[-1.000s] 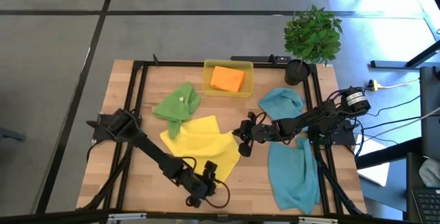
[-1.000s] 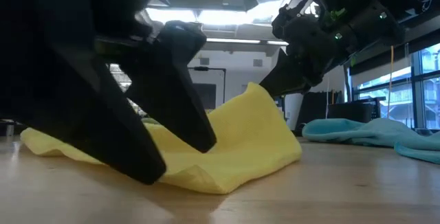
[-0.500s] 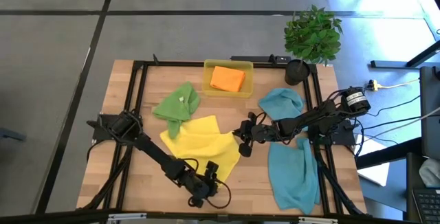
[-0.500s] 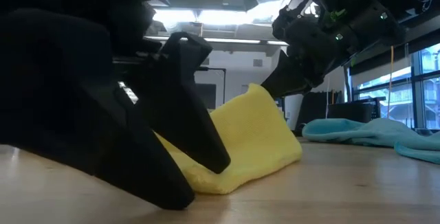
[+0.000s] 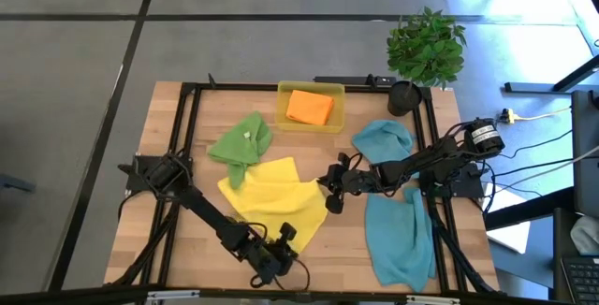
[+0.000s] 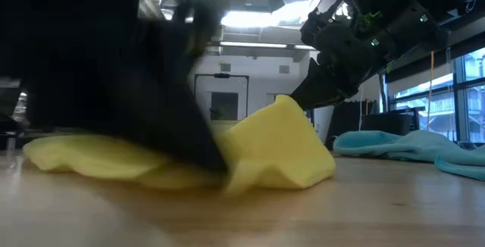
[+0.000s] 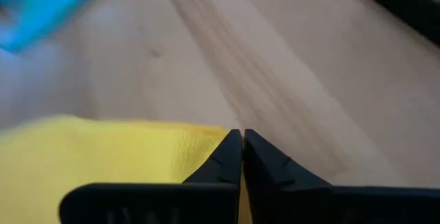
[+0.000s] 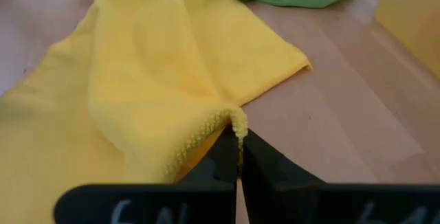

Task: Fold microfiber towels
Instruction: Fold the yellow microfiber cloth

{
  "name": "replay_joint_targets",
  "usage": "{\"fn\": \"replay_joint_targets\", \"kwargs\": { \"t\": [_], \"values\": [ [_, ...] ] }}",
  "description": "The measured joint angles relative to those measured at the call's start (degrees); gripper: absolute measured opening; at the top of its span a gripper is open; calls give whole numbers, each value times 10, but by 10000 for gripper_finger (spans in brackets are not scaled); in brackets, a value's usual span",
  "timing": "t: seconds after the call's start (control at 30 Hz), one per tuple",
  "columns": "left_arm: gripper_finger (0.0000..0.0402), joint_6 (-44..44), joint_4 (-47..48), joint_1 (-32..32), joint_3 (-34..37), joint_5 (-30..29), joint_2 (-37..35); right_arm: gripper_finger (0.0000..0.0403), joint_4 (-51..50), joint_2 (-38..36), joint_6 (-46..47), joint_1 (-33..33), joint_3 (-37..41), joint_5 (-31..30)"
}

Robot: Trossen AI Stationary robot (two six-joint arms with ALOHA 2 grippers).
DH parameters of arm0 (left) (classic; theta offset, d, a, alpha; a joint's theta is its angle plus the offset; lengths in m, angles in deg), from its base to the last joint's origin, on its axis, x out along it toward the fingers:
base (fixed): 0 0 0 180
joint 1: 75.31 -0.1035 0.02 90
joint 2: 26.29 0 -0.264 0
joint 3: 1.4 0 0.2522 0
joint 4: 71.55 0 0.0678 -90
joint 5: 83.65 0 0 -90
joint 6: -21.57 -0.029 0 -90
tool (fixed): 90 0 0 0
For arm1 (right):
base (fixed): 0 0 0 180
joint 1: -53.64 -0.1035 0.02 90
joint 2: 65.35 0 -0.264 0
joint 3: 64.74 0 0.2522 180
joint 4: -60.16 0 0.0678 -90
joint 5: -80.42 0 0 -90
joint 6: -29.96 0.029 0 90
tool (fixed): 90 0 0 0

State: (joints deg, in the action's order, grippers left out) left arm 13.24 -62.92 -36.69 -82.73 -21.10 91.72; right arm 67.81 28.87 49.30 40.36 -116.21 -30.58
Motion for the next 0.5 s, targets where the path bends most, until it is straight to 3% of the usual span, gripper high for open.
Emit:
{"fn": "replay_joint_targets", "kwargs": {
  "t": [0.1, 0.27, 0.5],
  "values": [
    [0, -26, 29, 18, -20, -82, -47, 8, 0, 0, -6, 0, 0, -2],
    [0, 21, 147, 22, -21, -195, -120, 17, -3, 0, -54, -3, 0, 8],
    [0, 111, 270, 5, -21, -308, -205, 99, -7, 0, -109, -29, 0, 14]
  ]
}}
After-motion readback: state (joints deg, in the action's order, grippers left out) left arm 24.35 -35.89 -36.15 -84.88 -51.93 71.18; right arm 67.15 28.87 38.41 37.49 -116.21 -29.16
